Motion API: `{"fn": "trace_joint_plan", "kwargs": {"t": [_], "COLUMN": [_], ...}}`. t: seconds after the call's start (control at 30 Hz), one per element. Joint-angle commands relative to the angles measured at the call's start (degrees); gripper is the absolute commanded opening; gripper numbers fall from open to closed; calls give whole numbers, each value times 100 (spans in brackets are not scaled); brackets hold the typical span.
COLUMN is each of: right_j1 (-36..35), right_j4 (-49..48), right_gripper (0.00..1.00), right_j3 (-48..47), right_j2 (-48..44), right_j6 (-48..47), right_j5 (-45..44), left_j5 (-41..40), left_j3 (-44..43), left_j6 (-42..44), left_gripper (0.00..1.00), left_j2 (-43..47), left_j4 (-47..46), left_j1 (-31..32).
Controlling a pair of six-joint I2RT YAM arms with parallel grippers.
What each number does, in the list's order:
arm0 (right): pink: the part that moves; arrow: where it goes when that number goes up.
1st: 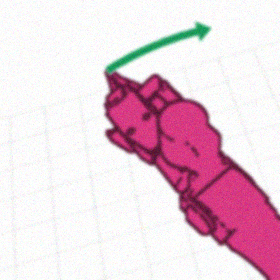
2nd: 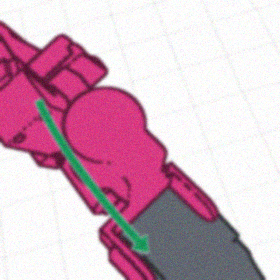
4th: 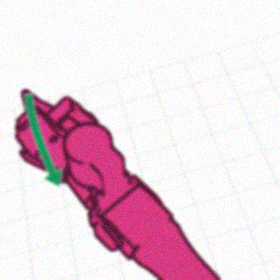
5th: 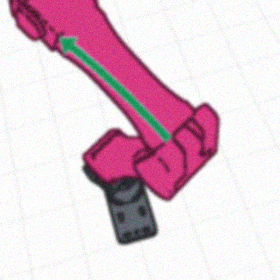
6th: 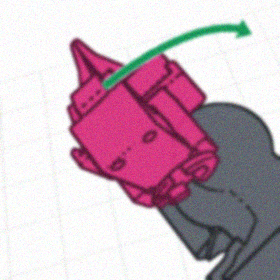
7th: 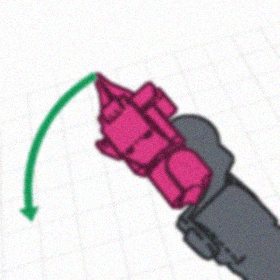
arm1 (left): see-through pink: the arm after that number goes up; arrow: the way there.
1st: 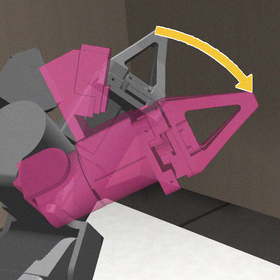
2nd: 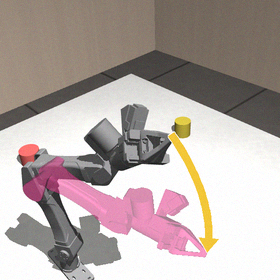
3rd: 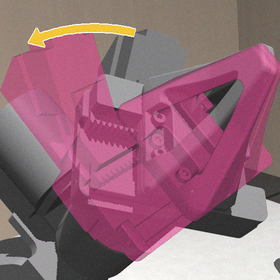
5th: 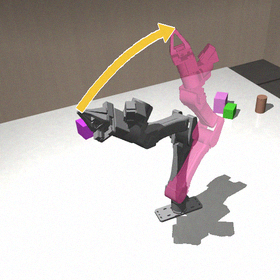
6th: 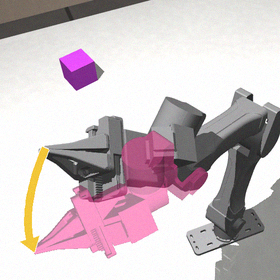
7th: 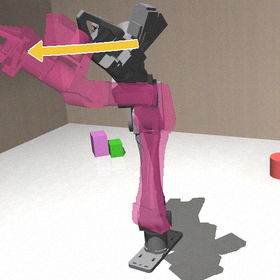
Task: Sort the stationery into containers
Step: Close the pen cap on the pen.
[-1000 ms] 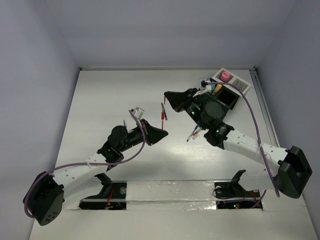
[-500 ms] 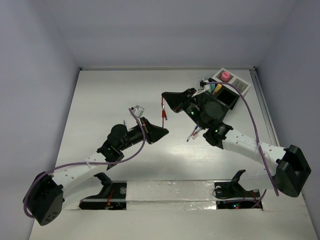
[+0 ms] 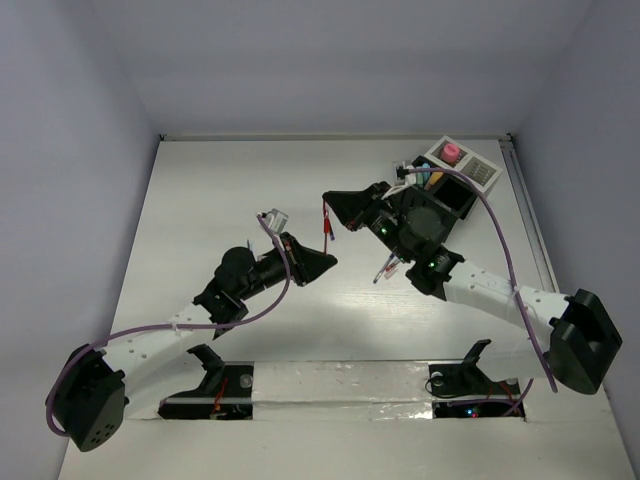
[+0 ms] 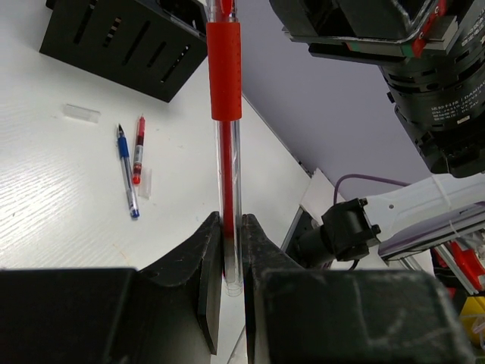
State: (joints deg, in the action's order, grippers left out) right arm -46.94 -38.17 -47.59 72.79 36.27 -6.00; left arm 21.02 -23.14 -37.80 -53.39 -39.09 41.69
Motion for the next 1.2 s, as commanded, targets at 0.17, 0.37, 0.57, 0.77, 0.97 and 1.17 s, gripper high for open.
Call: {"fn": "trace_joint_plan", "kwargs": {"t": [0.17,0.37,0.57,0.77,0.97,1.17], "right_j1": [-8,-8,-79,-193,-298,-509], "right_j4": [-419,-516,-568,-613,-341,-296], "right_gripper": [0,0,0,0,0,0], "right_j3": [92,259,505,787,1006,1480], "right_j2": [-11,-81,-142,-222,-362,-398], "right_j6": [29,170,222,214,117,231], "right_j5": [20,125,178,134,318,556], "left_j5": [-36,-159,-238,-344,-423,-273], "left_j3": [-288,-393,-762,-1140,-1421,-1887], "left_j6": [133,150,238,352,396,396], "left_gripper": [0,0,0,0,0,0], "left_j2": [144,206,162,188,258,179], "left_j4": [-239,-248,-240,-143,-2,51], "left_j1": [32,32,32,32,32,-21]}}
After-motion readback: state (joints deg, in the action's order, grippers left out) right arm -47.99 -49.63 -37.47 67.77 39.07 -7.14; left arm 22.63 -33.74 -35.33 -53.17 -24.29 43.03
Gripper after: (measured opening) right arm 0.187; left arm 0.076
